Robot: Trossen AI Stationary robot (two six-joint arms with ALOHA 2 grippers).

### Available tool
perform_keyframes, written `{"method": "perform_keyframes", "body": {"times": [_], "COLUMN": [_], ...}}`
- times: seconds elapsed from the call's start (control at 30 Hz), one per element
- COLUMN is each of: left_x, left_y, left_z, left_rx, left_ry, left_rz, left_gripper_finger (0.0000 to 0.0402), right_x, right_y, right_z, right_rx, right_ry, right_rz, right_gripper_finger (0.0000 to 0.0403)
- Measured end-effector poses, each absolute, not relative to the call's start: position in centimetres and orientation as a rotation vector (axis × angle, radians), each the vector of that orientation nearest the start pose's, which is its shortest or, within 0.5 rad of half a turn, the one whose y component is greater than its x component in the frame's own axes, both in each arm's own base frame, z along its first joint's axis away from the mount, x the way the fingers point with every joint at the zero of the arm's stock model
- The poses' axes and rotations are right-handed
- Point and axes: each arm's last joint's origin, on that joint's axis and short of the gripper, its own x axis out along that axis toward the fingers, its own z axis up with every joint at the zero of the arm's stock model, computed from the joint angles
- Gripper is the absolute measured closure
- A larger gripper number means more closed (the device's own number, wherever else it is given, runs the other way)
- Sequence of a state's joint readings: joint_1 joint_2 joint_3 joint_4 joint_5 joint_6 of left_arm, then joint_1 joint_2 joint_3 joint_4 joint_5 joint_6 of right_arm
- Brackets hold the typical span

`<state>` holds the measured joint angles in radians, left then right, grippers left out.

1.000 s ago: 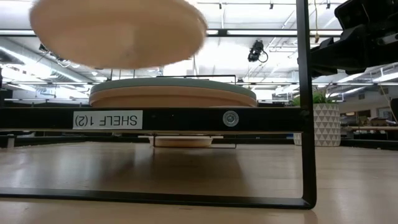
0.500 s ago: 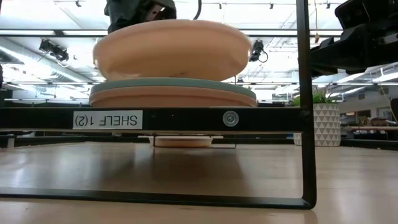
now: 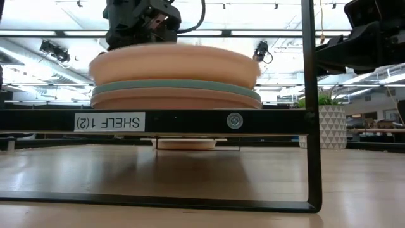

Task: Place and stack plates onto a shelf
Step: Stack the light orange plate on top of the light blue plate, then stack the gray plate on top of the light orange plate

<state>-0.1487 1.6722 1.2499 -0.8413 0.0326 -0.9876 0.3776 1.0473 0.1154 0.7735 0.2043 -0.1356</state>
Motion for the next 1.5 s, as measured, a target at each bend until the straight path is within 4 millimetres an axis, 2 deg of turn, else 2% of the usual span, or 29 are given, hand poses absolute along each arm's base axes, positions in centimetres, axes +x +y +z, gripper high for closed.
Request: {"method": "perform_keyframes", "body": {"times": [0.17, 0.43, 0.57, 0.8, 1.0, 1.27, 1.5], "left_x": [32.0, 32.1, 32.6, 32.5, 31.5, 29.5, 28.6], "left_y": [-4.9, -4.9, -4.8, -4.9, -4.6, -3.9, -1.9], "left_z": [22.8, 22.8, 23.1, 23.5, 25.5, 26.8, 27.6], "left_rx": [-0.762, -0.754, -0.764, -0.671, -0.638, -0.503, -0.451], "left_ry": [1.221, 1.225, 1.207, 1.219, 1.160, 1.172, 1.166], "left_rz": [0.472, 0.455, 0.343, 0.227, 0.194, 0.276, 0.328], "left_gripper_finger": [0.0375, 0.0300, 0.0279, 0.0276, 0.0276, 0.0276, 0.0283], "right_x": [16.7, 16.7, 16.7, 16.7, 16.7, 16.6, 16.5], "right_y": [6.0, 6.0, 6.1, 6.1, 6.1, 6.1, 6.7], "right_z": [15.6, 15.6, 15.6, 15.6, 15.5, 15.2, 15.1], "right_rx": [-0.186, -0.185, -0.182, -0.177, -0.168, -0.133, -0.120], "right_ry": [0.135, 0.135, 0.135, 0.136, 0.143, 0.182, 0.186], "right_rz": [0.183, 0.188, 0.198, 0.198, 0.198, 0.200, 0.232], "right_gripper_finger": [0.0329, 0.0329, 0.0329, 0.0329, 0.0329, 0.0329, 0.0329]}}
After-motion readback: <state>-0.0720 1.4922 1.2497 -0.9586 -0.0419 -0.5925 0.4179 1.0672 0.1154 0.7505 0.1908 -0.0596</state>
